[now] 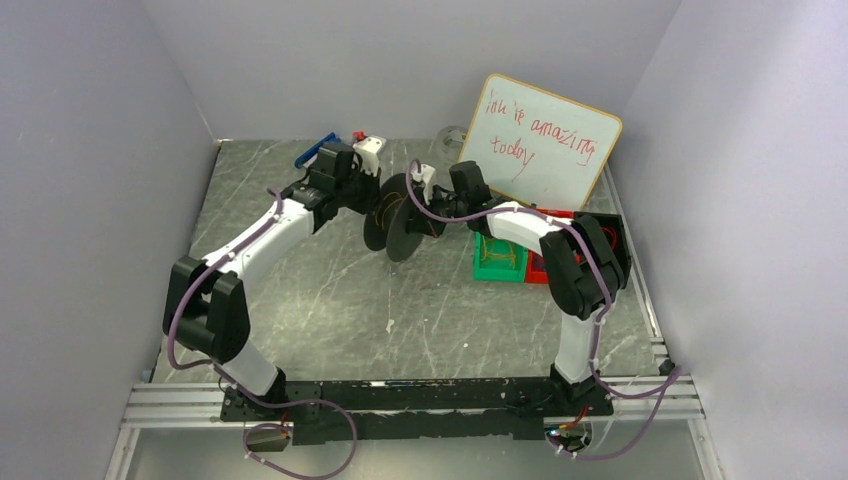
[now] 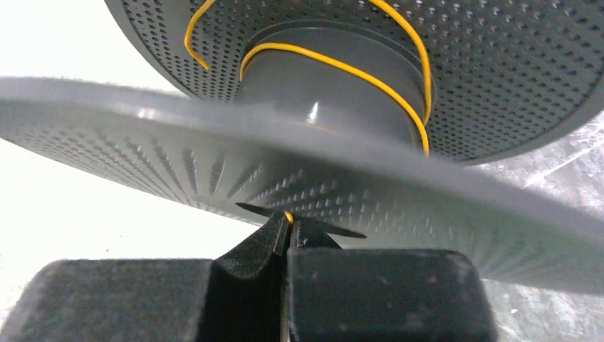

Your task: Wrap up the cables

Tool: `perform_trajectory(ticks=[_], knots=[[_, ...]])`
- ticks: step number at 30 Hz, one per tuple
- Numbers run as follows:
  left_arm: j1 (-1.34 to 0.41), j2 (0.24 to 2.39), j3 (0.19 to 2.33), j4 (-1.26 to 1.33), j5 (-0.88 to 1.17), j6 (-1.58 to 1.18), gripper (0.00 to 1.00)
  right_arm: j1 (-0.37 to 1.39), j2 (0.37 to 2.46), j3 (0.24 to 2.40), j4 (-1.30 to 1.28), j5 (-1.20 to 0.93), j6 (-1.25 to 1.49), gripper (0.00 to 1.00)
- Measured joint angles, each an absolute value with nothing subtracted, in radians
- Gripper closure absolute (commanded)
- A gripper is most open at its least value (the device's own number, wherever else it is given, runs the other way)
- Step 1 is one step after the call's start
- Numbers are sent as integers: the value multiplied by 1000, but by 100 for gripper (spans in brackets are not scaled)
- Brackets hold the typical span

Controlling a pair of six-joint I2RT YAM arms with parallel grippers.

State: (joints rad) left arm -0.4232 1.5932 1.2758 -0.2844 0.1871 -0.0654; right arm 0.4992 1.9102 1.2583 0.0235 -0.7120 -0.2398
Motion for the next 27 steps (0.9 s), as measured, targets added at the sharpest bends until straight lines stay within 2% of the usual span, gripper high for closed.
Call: perform_trajectory(ticks=[5,10,11,15,27], knots=[[-435,1609,1282,-277,185,-54,78,500,1919,1258,36,-721,-227,100],[-442,1640,1282,-287,187,-46,78,500,1921,1258,37,-732,-223,100],[-442,1642,1282,-290,189,-45,78,500,1922,1258,37,-734,-223,100],[-443,1647,1282,-295,196,-45,97,499,1924,1258,39,-738,-222,100],[-446,1647,1282,-296,150,-68,97,494,1908,1230,52,-773,-295,100]])
